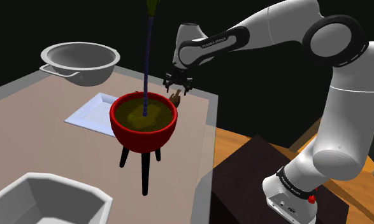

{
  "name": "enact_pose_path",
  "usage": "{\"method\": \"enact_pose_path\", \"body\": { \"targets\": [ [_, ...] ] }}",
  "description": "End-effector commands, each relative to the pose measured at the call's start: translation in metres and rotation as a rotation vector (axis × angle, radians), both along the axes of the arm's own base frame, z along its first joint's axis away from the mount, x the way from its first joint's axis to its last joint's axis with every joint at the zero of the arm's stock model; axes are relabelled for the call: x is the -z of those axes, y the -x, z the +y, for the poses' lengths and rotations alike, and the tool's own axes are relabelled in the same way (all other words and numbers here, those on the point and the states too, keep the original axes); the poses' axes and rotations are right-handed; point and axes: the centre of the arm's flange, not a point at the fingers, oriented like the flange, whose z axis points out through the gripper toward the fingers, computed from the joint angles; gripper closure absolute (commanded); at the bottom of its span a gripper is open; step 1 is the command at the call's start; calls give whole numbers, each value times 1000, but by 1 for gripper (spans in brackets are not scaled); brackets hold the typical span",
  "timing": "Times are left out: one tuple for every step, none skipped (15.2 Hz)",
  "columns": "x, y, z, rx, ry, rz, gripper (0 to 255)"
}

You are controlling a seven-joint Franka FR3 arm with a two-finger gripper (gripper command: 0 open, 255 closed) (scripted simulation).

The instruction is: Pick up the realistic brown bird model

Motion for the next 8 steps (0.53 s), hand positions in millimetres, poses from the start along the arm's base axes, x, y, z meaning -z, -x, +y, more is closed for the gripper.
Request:
{"method": "enact_pose_path", "body": {
  "targets": [
    [11, 0, -1, 1, 0, -1, 0],
    [17, 0, -1, 1, 0, -1, 0],
    [25, 0, -1, 1, 0, -1, 0],
    [25, 0, -1, 1, 0, -1, 0],
    [25, 0, -1, 1, 0, -1, 0],
    [25, -1, -1, 1, 0, 0, 255],
    [24, 0, -1, 1, 0, -1, 255],
    [24, 0, -1, 1, 0, -1, 255]
  ]
}}
